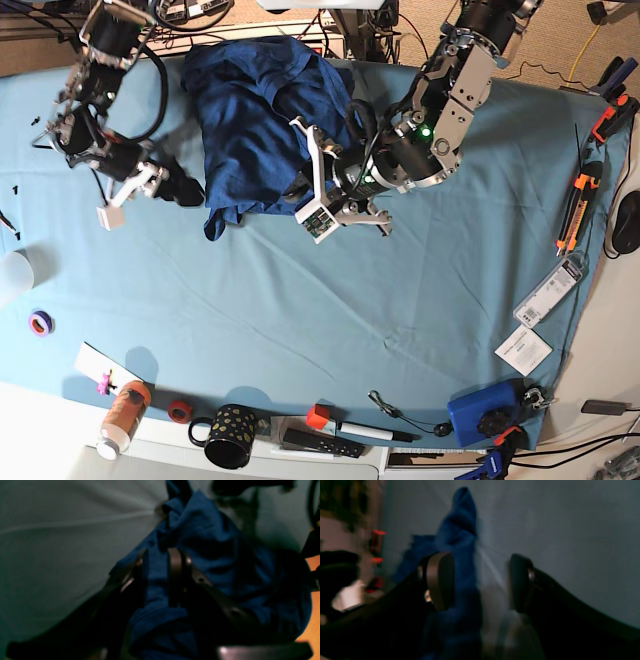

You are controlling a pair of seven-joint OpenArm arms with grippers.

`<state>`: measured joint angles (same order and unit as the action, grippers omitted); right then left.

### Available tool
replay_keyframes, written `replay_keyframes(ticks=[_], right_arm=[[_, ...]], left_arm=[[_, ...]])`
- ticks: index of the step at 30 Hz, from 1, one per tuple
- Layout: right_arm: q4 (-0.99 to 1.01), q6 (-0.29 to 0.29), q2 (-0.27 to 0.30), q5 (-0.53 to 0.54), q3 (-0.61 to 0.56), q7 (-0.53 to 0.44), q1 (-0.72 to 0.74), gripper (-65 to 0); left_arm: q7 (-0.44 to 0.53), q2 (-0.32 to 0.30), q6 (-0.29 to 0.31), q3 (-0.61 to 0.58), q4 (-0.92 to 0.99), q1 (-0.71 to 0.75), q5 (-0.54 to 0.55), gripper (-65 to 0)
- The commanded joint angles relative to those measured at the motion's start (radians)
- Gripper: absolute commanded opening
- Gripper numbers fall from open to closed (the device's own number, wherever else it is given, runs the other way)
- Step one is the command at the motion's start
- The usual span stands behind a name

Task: Layout the t-shirt on the table in an organized manner, then fold the t-shirt properly
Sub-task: 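Grasp the shirt edge with the right gripper while the left holds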

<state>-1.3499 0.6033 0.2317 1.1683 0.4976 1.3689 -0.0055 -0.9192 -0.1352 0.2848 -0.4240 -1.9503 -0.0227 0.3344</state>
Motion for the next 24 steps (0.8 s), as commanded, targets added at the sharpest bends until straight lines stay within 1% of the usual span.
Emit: replay_keyframes(ticks=[1,3,4,7,8,9,13,17,21,24], right_arm=[[0.013,0.002,0.012,0.028,0.001,-0.007,0.034,-29.4],[0.061,0.002,0.006,0.029,0.000,-0.003,0.064,-29.4],[0.079,0.002,0.005,0.033,0.000,-0.003,0.074,-29.4],[0.102,0.002,-0.019,0.077,-0.002,0.023,0.096,-29.4],[0.102,0.002,-0.032,0.085,-0.002,0.027,0.101,-29.4],[0.102,0.002,-0.047,0.092,-0.002,0.027,0.103,-29.4],[0.102,0.002,-0.090,0.107,-0.005,0.027,0.103,-29.4],[0.102,0.003,-0.110,0.104,-0.065,0.027,0.101,-29.4],[0.102,-0.001,-0.110,0.043,-0.163,0.027,0.100,-29.4],[0.102,-0.002,-0.109,-0.012,-0.198,0.027,0.100,-29.4]], left_arm=[[0.022,0.008,0.003,0.001,-0.018,-0.010,0.010,-50.3],[0.021,0.006,0.003,0.002,-0.018,-0.009,0.010,-50.3],[0.022,0.004,0.004,0.002,-0.018,-0.008,0.010,-49.3],[0.021,0.005,0.003,0.002,-0.018,-0.008,0.010,-38.9],[0.022,0.005,0.003,0.002,-0.018,-0.008,0.010,-36.0],[0.022,0.005,0.003,0.002,-0.018,-0.008,0.010,-34.4],[0.022,0.005,0.003,0.002,-0.018,-0.008,0.010,-34.1],[0.021,0.004,0.000,0.002,-0.018,-0.008,-0.002,-34.1],[0.011,0.004,-0.015,0.002,-0.018,-0.008,-0.002,-34.0],[0.009,0.004,-0.015,0.002,-0.018,-0.008,-0.002,-34.0]])
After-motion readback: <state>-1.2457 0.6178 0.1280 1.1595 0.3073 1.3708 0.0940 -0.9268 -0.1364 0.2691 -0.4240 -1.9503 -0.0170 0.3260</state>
